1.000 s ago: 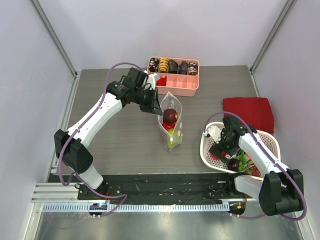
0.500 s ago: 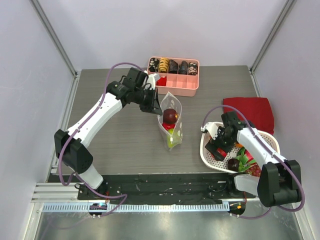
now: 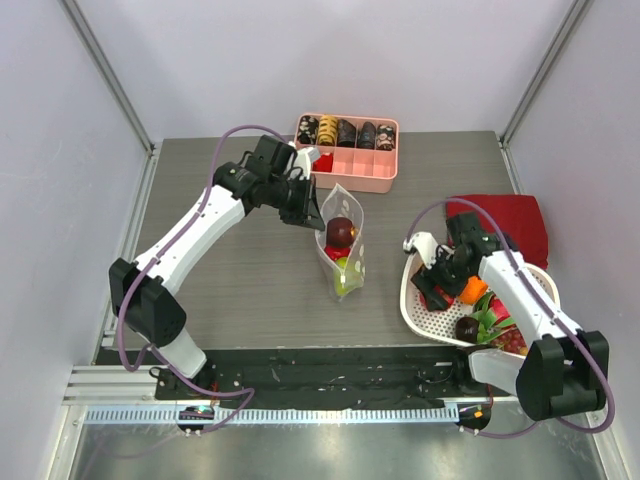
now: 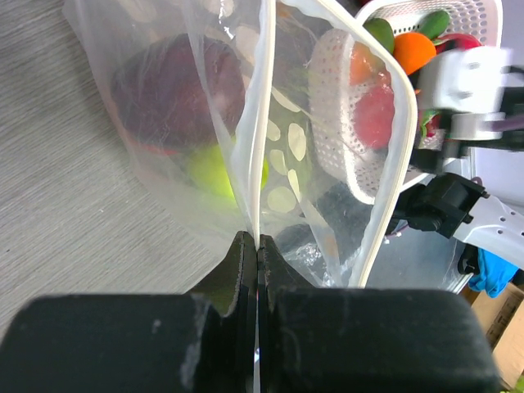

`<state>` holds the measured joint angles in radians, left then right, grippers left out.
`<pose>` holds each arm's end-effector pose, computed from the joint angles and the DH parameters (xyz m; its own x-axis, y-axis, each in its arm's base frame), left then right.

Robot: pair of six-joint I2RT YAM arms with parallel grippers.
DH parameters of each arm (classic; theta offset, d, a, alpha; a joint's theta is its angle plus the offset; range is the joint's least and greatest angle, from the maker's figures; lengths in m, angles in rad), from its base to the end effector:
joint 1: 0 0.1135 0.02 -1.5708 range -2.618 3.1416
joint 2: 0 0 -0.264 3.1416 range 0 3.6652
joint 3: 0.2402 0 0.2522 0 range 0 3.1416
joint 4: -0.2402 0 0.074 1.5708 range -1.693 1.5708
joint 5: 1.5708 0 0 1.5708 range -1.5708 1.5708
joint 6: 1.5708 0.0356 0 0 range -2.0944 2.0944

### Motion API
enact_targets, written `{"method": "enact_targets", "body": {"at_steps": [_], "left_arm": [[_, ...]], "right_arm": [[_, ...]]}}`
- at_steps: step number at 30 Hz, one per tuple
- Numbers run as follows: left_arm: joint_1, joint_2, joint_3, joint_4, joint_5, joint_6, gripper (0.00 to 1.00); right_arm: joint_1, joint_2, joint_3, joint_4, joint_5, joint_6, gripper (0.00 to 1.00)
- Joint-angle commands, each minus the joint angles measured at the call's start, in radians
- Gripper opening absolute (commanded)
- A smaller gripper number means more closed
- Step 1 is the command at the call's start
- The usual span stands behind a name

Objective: Place the food in the zip-top bag and seal the zipper
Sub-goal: Pick up the fake fruit from the bin, then place the fake fruit in the zipper food storage bag, then pick up the fake fruit from the bin.

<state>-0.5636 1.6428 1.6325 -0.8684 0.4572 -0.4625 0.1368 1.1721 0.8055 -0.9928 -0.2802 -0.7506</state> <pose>0.2893 -0.2014 0.3527 -0.9026 0.0968 -0.4195 0.3517 0.7277 -0.5889 0.1873 0.0357 0.2192 -0.5797 -0.7415 -0.3379 -0.7985 0.5995 0.0546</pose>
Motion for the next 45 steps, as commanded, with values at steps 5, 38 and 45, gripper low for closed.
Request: {"method": "enact_targets", "body": {"at_steps": [5,38,45], "left_arm": [[-0.005,0.015,0.023,0.006,0.035,0.008,0.00],[-0.007,0.002,0.063,-0.004,0.024,0.045,0.00],[-0.007,-0.008,0.061,-0.003,0.026,0.050,0.00]], "right_arm": [[0.004,-0.051,0.427,-0.038,-0.229,0.169,0.36],[0.442,0.106,0.669,0.201,-0.109,0.358,1.00],[0.170,0.026,0.558,0.001,-0.125,0.286,1.00]]}}
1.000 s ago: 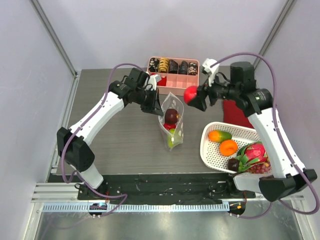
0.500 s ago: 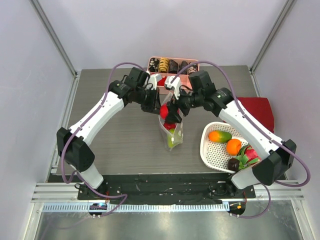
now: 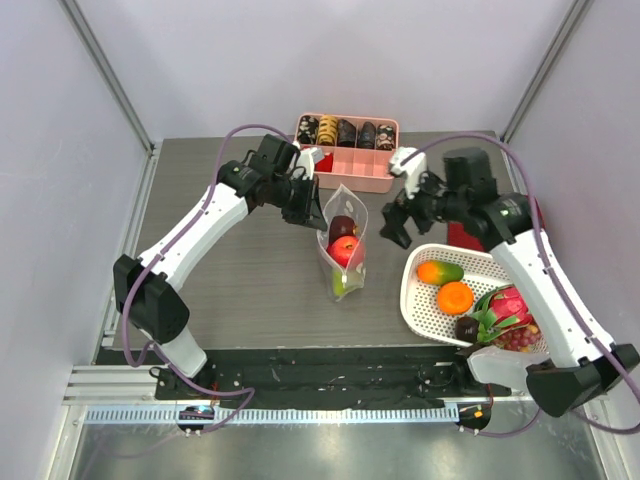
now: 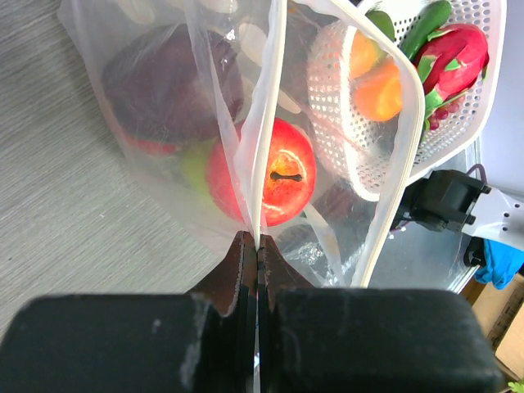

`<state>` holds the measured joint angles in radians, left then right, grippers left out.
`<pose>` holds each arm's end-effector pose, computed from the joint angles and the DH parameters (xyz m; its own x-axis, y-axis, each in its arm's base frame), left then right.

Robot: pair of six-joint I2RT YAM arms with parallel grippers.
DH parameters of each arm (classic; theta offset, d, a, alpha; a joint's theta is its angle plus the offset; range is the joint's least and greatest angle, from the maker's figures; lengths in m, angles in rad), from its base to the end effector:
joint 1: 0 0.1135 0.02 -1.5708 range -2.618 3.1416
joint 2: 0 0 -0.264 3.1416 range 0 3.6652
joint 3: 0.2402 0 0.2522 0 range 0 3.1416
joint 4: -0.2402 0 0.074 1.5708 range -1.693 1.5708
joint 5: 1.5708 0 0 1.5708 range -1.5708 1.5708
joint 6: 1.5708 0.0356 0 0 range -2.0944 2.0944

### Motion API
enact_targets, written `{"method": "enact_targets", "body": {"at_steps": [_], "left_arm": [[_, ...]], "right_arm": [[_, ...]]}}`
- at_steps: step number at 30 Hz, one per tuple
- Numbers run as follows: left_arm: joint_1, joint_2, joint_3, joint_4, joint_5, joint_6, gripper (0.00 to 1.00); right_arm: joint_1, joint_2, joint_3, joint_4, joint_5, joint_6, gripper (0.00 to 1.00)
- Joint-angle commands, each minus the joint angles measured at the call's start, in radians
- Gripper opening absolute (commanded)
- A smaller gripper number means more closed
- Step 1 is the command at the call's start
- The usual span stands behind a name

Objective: Place the food in the zip-top bag and seal the zipper
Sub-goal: Pick up the fake fruit from the bin.

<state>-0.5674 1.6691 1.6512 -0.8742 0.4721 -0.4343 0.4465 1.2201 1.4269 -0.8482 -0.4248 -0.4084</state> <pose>0.2934 -0.2062 0.3495 -0.8982 0.1280 -0.4206 0.3764 0.7182 -0.5853 0.2119 0.1177 0.4068 -0.2207 -0.5068 -0.8333 -0.8487 0.5207 -0.0919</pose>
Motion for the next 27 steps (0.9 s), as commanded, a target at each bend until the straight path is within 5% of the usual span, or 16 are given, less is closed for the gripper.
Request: {"method": "enact_targets", "body": {"at_steps": [1,9,17,27], "left_arm": [[-0.003,-0.034,0.041,0.001,0.013,0.022,0.00],[-0.003,-0.042,0.042,-0.006,0.019,0.029,0.00],[-0.003,-0.042,0.025,0.000,0.022,0.023,0.00],[-0.003,-0.023,0.045,-0.014,0.034,0.025,0.00]], "right_arm": [[-0.170,-0.024,-0.078,-0.178,0.020,-0.087,1.00],[-0.396,-0.111,-0.331,-0.342,0.239,-0.299,1.00],[-0.404,-0.156,-0.534,-0.304,0.399,-0.362,1.00],[-0.425,-0.191,-0.530,-0.364,0.528,-0.582,1.00]]}}
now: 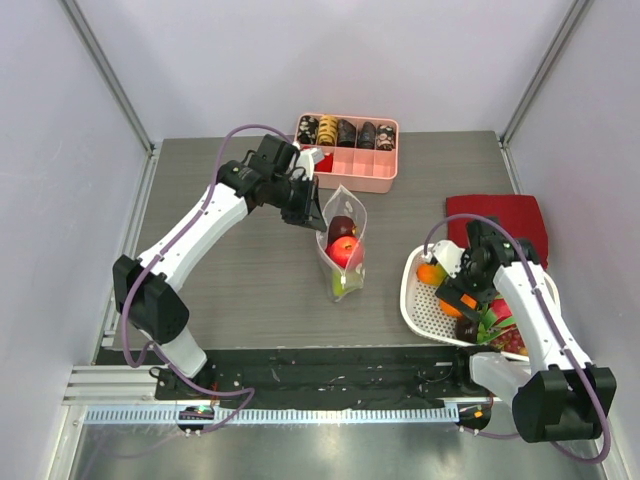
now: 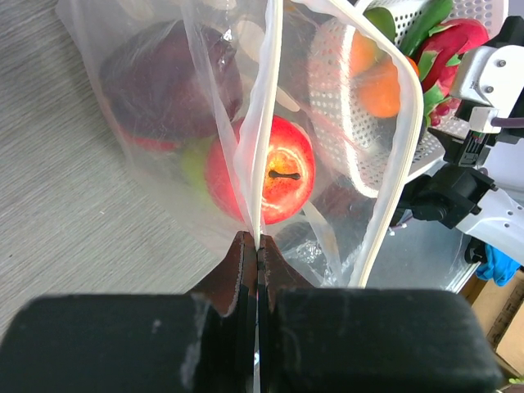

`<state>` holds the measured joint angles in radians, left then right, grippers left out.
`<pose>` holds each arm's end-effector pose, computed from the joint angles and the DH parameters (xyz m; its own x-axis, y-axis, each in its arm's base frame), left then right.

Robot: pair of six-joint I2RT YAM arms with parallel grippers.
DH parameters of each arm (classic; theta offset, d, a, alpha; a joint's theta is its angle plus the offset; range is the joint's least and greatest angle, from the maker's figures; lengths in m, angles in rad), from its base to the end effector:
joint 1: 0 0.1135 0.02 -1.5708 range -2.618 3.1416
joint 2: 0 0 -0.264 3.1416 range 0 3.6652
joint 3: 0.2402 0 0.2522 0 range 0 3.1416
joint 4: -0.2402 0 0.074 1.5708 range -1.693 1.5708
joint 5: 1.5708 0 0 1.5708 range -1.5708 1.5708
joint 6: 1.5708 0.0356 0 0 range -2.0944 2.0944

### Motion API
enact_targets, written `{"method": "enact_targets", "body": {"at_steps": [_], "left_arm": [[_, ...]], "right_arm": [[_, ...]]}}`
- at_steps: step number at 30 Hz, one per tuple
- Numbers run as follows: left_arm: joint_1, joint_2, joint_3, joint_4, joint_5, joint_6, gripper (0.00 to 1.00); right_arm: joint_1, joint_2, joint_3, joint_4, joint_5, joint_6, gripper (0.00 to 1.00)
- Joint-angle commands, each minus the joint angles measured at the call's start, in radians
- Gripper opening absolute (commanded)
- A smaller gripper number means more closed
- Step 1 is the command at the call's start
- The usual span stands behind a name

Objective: Place the food in the zip-top bag and seal the zipper
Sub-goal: Pick up the fake fruit from the bin.

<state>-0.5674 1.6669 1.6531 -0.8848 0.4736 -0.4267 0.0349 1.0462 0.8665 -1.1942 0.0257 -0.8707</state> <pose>0.2923 -0.2055 0.3502 -0.8978 0.1354 -0.4192 0.3804 0.7183 -0.5826 0.1609 0.0047 0.2498 -0.6086 -0.7862 -0.1068 -0.7688 0.6176 -0.1659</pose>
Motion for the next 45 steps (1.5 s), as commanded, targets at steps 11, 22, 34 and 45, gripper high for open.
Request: {"method": "enact_targets", "body": {"at_steps": [11,22,34,45], "left_arm": [[-0.003,-0.009,0.042,-0.006,0.023,0.022,0.00],[-0.003,-0.015,0.034,-0.019,0.010,0.039,0.00],[-0.003,-0.001,0.030,-0.011,0.016,0.028,0.00],[-0.003,0.002,0.025,-0.005,0.033,0.022,0.00]], "right_arm": [[-0.015,0.162,0.055,0.094,-0.125,-0.031,1.00],[-0.012,0.298,-0.024,0.211,-0.147,-0.001,0.99],[-0.009,0.193,-0.052,0.153,-0.155,0.013,0.65],[-0.007,0.133,0.346,-0.015,-0.448,0.107,0.59]]}}
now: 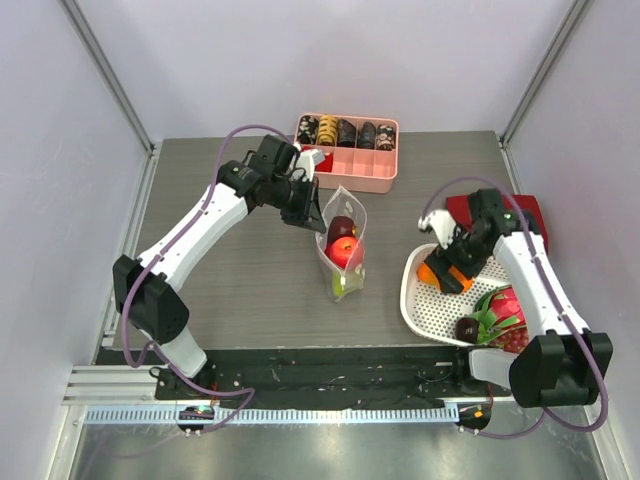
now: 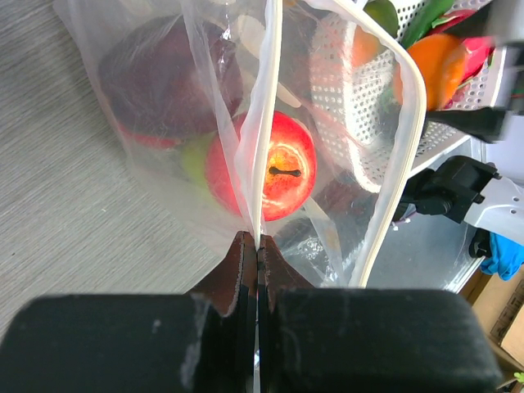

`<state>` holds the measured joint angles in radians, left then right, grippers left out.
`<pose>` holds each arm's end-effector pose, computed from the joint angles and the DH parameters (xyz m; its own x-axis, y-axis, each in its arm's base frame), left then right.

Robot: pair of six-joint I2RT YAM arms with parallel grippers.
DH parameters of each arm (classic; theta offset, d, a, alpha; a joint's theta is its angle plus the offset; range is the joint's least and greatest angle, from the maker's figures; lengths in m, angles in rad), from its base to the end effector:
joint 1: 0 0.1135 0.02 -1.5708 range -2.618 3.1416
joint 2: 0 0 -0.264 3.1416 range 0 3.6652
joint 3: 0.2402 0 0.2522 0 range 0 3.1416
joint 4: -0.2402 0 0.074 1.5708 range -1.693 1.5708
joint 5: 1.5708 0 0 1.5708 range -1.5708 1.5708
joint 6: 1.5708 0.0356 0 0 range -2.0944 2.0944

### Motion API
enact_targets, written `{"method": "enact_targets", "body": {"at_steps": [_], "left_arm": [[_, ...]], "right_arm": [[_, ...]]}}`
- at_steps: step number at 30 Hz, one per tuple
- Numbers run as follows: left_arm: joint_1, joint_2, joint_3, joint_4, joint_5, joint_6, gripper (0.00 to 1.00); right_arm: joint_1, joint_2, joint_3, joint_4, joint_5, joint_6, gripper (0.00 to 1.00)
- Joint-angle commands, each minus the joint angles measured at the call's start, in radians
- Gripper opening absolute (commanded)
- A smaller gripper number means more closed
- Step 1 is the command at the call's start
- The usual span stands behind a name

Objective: Place the food in the zip-top bag and seal the zipper
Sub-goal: Pick up the fake fruit from the bin, then place the fake fruit in the zipper food storage bag.

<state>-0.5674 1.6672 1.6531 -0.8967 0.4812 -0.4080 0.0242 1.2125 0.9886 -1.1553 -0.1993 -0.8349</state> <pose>0.2913 -0.2052 0.3494 -0.8955 0.1536 -0.4177 0.3926 0.7146 -0.5789 0.2001 0.0119 0.2579 -0.6133 -0.7416 -0.2719 -0.7687 0.6396 -0.0107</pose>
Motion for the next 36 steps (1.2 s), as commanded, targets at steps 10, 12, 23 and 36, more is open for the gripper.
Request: {"method": "enact_targets", "body": {"at_steps": [10,12,23,36], "left_arm": [[-0.003,0.017,0.071,-0.014,0.033,0.009,0.00],[-0.003,0.016,0.071,-0.016,0.031,0.012,0.00],[-0.002,0.005,0.063,-0.013,0.059,0.008,0.00],[0.017,-0.007,0.051,-0.015,0.097,0.003,0.00]], "right_arm": [[0.270,0.039,0.602,0.466,-0.536,0.600,0.58],[0.327,0.039,0.555,0.632,-0.534,0.666,0.59],[0.553,0.124,0.365,0.775,-0.373,0.469,0.64],[0.557,0.064,0.314,0.859,-0.155,0.485,1.00]]}}
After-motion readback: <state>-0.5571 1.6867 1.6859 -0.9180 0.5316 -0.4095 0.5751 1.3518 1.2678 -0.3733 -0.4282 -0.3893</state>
